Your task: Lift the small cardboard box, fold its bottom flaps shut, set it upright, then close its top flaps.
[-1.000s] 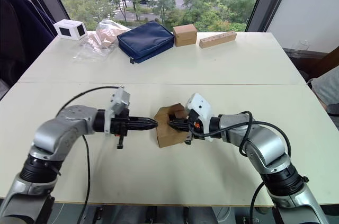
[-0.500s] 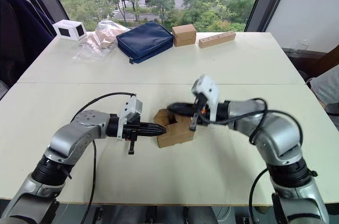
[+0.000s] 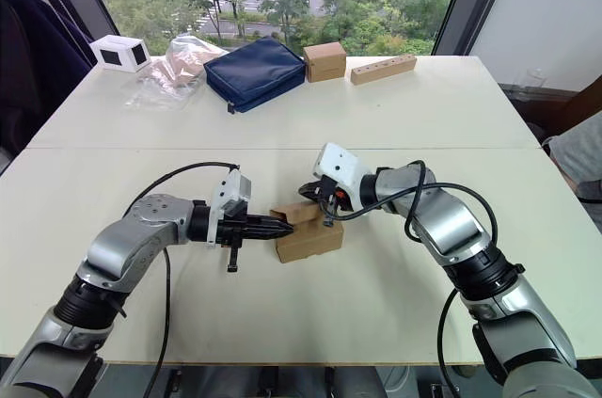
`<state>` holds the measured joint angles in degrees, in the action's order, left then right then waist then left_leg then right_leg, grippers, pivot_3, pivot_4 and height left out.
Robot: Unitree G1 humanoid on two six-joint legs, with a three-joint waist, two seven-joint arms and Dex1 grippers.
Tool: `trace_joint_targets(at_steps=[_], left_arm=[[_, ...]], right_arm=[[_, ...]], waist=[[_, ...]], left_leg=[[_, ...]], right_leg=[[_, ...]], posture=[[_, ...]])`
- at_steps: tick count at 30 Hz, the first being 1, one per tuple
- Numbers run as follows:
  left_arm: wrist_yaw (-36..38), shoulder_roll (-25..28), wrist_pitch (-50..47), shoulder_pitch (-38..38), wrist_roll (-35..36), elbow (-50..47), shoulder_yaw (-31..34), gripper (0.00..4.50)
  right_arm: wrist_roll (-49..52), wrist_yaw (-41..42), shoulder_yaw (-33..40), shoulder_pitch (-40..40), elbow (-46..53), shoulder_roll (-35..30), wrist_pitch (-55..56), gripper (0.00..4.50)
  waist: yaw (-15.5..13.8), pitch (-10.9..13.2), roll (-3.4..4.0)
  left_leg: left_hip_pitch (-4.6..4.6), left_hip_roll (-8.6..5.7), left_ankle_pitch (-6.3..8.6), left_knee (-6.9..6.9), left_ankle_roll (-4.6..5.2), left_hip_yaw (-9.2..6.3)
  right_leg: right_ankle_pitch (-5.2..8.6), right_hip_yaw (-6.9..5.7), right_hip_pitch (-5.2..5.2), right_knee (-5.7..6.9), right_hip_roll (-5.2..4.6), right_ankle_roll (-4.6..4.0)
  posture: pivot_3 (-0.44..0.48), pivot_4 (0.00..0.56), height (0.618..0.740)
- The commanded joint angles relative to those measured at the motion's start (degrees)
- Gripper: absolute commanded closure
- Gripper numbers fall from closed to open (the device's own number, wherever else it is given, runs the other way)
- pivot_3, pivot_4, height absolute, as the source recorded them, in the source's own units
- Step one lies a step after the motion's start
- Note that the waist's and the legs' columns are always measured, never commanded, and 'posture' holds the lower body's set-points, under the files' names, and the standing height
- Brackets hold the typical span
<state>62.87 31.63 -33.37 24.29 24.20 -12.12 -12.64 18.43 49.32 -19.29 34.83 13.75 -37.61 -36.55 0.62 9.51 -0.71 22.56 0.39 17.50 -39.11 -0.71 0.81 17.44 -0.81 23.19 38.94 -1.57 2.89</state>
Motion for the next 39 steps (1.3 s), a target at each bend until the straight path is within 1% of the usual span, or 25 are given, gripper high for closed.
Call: trace_joint_targets(at_steps=[1,3,5,7,10,19,23,30,39], left_arm=[[0.07,2.36,-1.23,-1.28,0.91,-3.04,1.21,4.4],[0.29,3.22,-2.08,-1.67,1.84,-3.78,1.71,4.4],[0.85,5.41,-4.32,-2.41,4.3,-5.45,4.1,4.4],[0.54,6.35,-6.46,-2.45,6.89,-6.28,6.47,4.4],[-1.33,4.97,-7.51,-1.33,8.69,-5.22,8.1,4.4],[-6.52,-2.45,-1.33,3.05,2.27,3.31,4.0,4.4],[-7.44,-4.5,1.35,3.83,-0.26,6.61,2.65,4.4],[-8.59,-6.49,1.44,4.08,0.06,7.26,3.17,4.4],[-9.04,-6.9,0.56,3.58,0.42,6.07,2.9,4.4]], right_arm=[[0.83,0.98,2.21,-1.55,4.53,-0.75,-0.55,4.5],[0.58,0.94,2.5,-2.01,5.08,-0.63,-0.85,4.5],[1.04,0.47,3.39,-3.4,6.45,-0.56,-1.61,4.5],[1.37,0.13,4.14,-4.62,7.54,-0.47,-2.23,4.5],[1.34,-0.11,4.89,-5.74,8.56,-0.19,-2.77,4.5],[1.14,-1.24,5.62,-6.07,9.73,0.55,-3.78,4.5],[2.03,-1.62,6.98,-7.01,12.03,-0.08,-5.04,4.5],[6.43,-0.22,10.29,-10.43,18.66,-2.56,-8.25,4.5],[5.85,-0.28,9.21,-13.34,18.88,-3.62,-7.53,4.5]], waist=[[0.05,0.0,0.0],[0.22,0.0,0.0],[0.17,0.0,0.0],[0.14,0.0,0.0],[0.04,0.01,0.0],[0.08,0.01,-0.01],[0.02,0.01,-0.01],[-0.1,0.01,-0.01],[0.0,0.01,-0.01]], left_leg=[[-0.01,0.0,0.0,0.01,0.0,0.0],[-0.02,0.01,0.0,0.02,0.0,0.0],[-0.03,0.01,0.0,0.04,0.0,0.0],[-0.02,0.02,0.0,0.03,0.0,0.0],[-0.02,0.02,0.0,0.03,0.0,0.0],[-0.02,0.0,0.0,0.02,0.0,0.0],[-0.01,0.0,0.0,0.03,0.0,0.0],[-0.01,0.0,0.0,0.03,0.0,0.0],[-0.01,0.01,0.0,0.03,0.0,0.0]], right_leg=[[0.0,0.0,0.0,0.0,0.0,0.0],[0.0,0.01,0.0,0.0,0.0,0.0],[0.0,0.01,0.0,0.0,0.0,0.0],[0.0,0.01,0.01,0.01,0.0,0.0],[0.0,0.01,0.0,-0.01,-0.02,0.0],[0.0,0.01,-0.03,-0.06,-0.01,0.0],[0.0,0.01,0.0,-0.04,0.01,0.0],[0.0,0.01,-0.02,-0.05,-0.02,0.0],[0.0,0.01,-0.03,-0.06,0.0,0.0]], posture=[[0.0,0.15,0.74],[0.0,0.15,0.74],[0.0,0.15,0.74],[0.0,0.15,0.74],[0.0,0.15,0.74],[0.0,0.15,0.74],[0.0,0.15,0.74],[0.0,0.15,0.74],[0.0,0.15,0.74]])
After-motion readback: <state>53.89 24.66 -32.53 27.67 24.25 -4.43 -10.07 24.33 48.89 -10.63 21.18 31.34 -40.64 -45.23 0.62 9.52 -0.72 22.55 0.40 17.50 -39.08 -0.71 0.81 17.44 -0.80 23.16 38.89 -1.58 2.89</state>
